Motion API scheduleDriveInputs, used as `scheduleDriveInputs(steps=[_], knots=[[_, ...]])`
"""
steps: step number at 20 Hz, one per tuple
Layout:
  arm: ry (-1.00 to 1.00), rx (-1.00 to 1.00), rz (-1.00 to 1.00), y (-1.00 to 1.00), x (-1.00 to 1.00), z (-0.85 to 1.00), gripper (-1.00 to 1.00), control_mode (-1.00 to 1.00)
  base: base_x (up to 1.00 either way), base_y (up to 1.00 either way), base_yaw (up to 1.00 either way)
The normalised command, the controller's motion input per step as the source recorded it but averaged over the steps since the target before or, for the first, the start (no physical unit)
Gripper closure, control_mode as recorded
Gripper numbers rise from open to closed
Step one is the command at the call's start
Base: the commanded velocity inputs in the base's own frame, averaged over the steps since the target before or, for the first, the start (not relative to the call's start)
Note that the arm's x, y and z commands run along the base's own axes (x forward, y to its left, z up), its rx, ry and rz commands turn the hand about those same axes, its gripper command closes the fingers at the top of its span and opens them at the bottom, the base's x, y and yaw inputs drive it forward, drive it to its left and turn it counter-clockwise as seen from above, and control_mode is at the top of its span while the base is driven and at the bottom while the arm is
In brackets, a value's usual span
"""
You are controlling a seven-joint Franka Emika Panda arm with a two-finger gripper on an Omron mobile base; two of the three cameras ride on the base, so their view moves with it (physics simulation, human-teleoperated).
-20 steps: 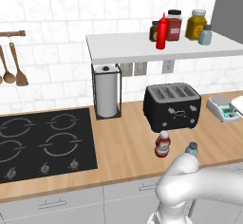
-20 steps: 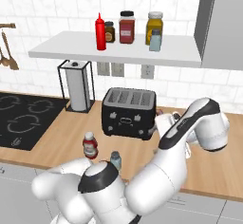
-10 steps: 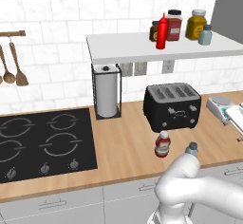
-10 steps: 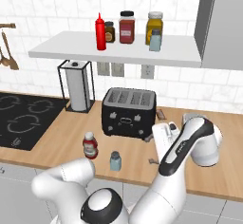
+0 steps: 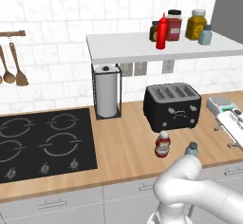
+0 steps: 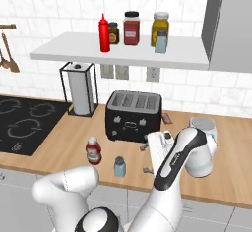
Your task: Put the shaker and condiment bottle from the counter next to their counterparts in the cabinet.
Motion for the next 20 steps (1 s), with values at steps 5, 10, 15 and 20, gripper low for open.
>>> scheduleDriveInputs(steps=[5, 10, 15, 20], knots=[[0.00, -0.01, 0.00, 0.11, 0.10, -0.30, -1.00, -1.00, 0.00, 0.00, 0.00], [0.00, -0.02, 0.00, 0.01, 0.15, -0.68, -1.00, -1.00, 0.00, 0.00, 0.00], [0.06, 0.00, 0.00, 0.01, 0.55, -0.36, -1.00, -1.00, 0.00, 0.00, 0.00], [0.11, 0.00, 0.06, -0.06, 0.85, -0.17, -1.00, -1.00, 0.00, 0.00, 0.00]])
